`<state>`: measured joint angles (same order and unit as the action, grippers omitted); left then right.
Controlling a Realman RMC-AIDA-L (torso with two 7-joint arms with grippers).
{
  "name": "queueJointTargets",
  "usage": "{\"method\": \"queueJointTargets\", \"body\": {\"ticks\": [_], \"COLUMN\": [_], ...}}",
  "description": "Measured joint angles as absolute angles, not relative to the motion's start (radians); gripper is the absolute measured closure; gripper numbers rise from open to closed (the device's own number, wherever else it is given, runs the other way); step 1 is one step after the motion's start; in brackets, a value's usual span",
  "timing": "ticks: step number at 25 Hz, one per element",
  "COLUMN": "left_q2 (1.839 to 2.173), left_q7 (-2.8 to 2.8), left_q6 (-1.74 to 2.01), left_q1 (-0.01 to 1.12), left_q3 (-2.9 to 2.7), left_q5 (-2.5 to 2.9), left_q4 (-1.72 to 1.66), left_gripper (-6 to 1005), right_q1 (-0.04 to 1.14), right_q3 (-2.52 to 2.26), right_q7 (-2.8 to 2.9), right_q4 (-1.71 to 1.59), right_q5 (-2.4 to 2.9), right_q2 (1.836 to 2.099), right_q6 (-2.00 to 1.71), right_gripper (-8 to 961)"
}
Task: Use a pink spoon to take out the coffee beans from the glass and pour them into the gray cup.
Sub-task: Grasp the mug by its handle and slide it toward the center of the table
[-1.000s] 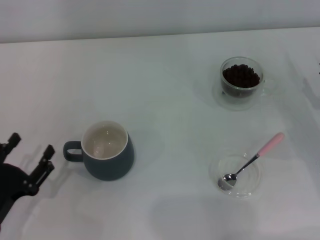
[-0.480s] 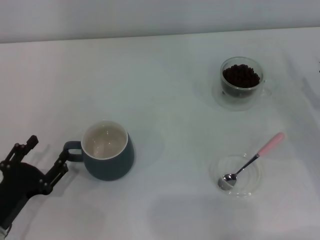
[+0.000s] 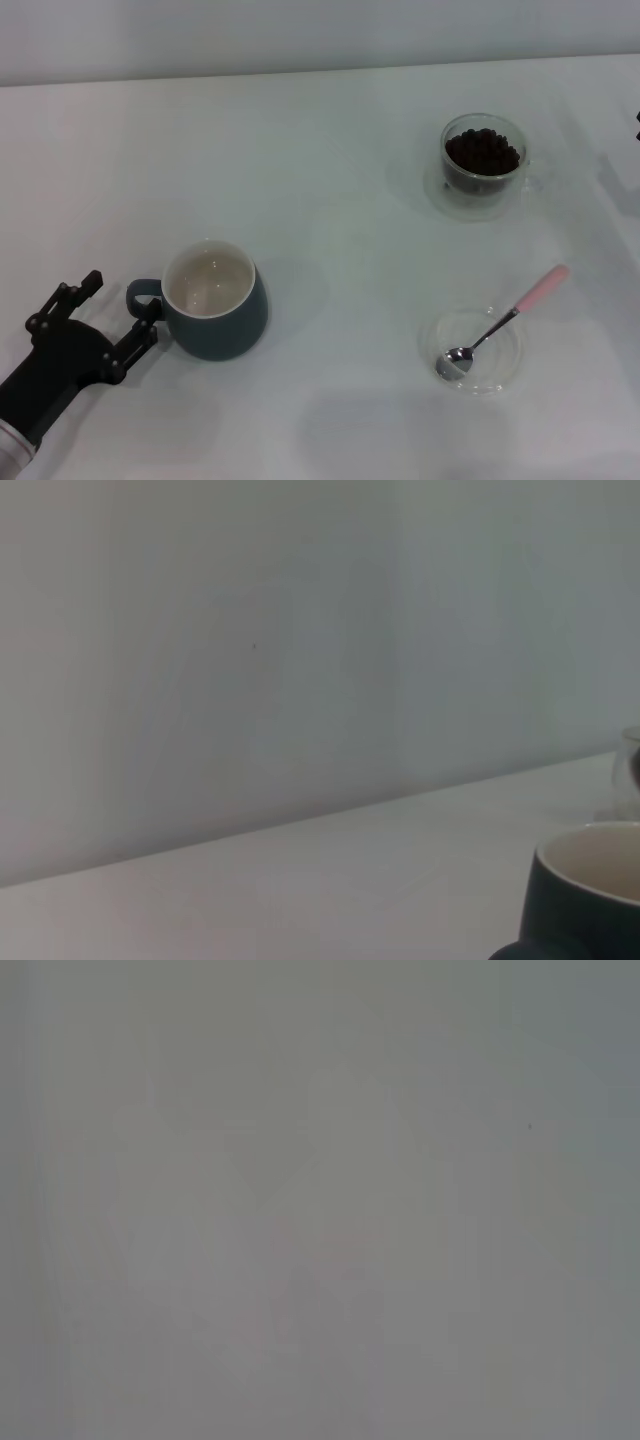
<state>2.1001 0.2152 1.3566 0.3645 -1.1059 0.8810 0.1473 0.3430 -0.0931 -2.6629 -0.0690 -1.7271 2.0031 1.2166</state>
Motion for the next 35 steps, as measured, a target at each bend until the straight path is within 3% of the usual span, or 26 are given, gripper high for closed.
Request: {"method": "queueJointTargets", "body": {"ticks": [7, 18, 24, 29, 35], "left_q2": [2.099, 2.096, 2.096, 2.095, 2.095], "left_q7": [0.214, 0.219, 0.223, 0.224, 0.231], "left_q6": [1.355, 1.349, 1.331, 1.329, 1.328], "left_q1": [0.365, 0.367, 0.370, 0.371, 0.379], "left_q3": [-1.103, -1.103, -1.105, -1.109, -1.109], "left_q5": [0.877, 0.877, 0.879, 0.882, 0.883], "left_q4": [0.139, 0.138, 0.139, 0.141, 0.146], "left_gripper": [212, 335, 505, 514, 697], "right_q1": [0.345, 0.348, 0.347, 0.346, 0.343], "right_q3": [-0.092, -0.094, -0.092, -0.097, -0.097], "right_q7": [-2.662, -2.651, -2.651, -2.651, -2.651], "right_q4": [-0.068, -0.065, -0.056, -0.053, -0.045], "right_q5": [-1.727, -1.727, -1.727, -1.727, -1.727], "right_q2": [2.004, 2.005, 2.005, 2.005, 2.005], "right_q6": [1.218, 1.235, 1.235, 1.237, 1.242], "right_gripper": [98, 99, 99, 99, 99]}}
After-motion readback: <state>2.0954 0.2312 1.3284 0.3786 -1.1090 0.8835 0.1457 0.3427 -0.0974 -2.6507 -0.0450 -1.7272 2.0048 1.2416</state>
